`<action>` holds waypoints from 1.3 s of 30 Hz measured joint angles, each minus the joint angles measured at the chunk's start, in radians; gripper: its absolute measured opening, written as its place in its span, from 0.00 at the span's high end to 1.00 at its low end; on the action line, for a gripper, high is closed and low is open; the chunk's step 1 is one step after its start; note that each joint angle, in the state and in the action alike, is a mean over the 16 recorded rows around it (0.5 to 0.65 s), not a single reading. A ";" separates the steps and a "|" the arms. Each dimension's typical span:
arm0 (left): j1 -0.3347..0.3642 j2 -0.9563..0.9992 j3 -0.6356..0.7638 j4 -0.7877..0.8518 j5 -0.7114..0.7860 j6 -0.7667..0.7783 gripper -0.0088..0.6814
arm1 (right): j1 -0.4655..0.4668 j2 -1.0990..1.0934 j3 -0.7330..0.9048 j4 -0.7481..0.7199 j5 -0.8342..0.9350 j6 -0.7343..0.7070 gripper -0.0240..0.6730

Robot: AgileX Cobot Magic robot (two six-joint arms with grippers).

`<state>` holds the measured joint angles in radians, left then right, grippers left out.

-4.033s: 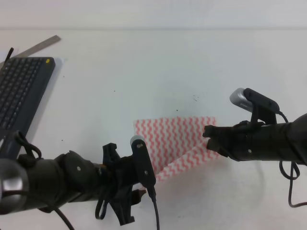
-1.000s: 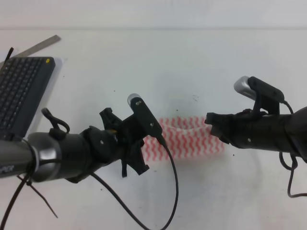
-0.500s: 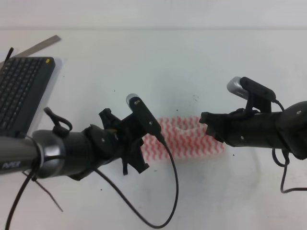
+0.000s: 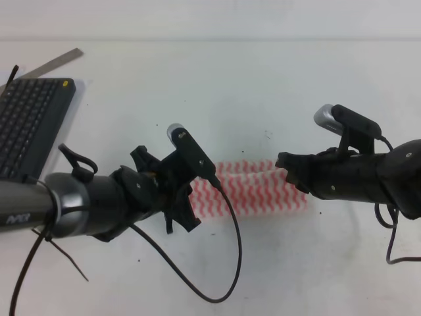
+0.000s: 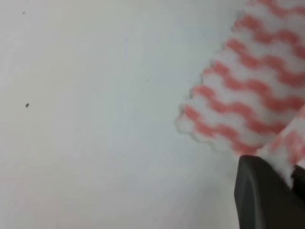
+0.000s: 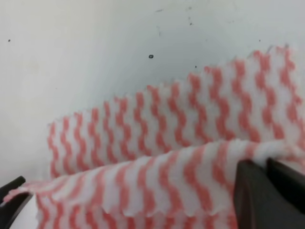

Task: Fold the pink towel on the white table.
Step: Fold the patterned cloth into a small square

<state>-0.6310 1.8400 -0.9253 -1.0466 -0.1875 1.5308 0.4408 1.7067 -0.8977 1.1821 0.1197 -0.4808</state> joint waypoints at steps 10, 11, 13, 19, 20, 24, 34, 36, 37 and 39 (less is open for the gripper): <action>0.013 0.003 -0.001 -0.001 0.011 0.002 0.99 | 0.000 0.001 0.000 0.001 -0.008 0.000 0.99; 0.013 0.003 -0.002 -0.001 0.012 0.002 0.99 | 0.000 0.001 0.000 0.001 -0.008 0.000 0.99; 0.014 0.003 -0.004 0.000 0.013 0.003 0.99 | 0.000 0.001 0.000 0.001 -0.009 0.000 0.99; 0.014 0.010 -0.014 0.002 0.018 0.006 0.99 | 0.000 0.001 0.000 0.001 -0.011 0.000 0.99; 0.014 0.011 -0.016 0.003 0.019 0.006 0.99 | 0.000 0.001 0.000 0.001 -0.011 0.000 0.99; 0.015 0.018 -0.022 0.005 0.021 0.008 0.99 | 0.000 0.001 0.000 0.001 -0.013 0.000 0.99; 0.015 0.033 -0.027 0.005 0.021 0.008 0.99 | 0.000 0.001 0.000 0.001 -0.021 0.000 0.99; 0.015 0.034 -0.027 0.005 0.020 0.008 0.99 | 0.000 0.001 0.000 0.001 -0.023 -0.001 0.99; 0.015 0.035 -0.027 0.005 0.020 0.008 0.99 | 0.000 0.001 0.000 0.001 -0.024 -0.002 0.99; 0.015 0.036 -0.027 0.005 0.019 0.008 0.99 | 0.000 0.001 0.000 0.001 -0.025 -0.005 0.99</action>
<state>-0.6165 1.8763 -0.9524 -1.0416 -0.1683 1.5386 0.4409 1.7074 -0.8977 1.1835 0.0945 -0.4857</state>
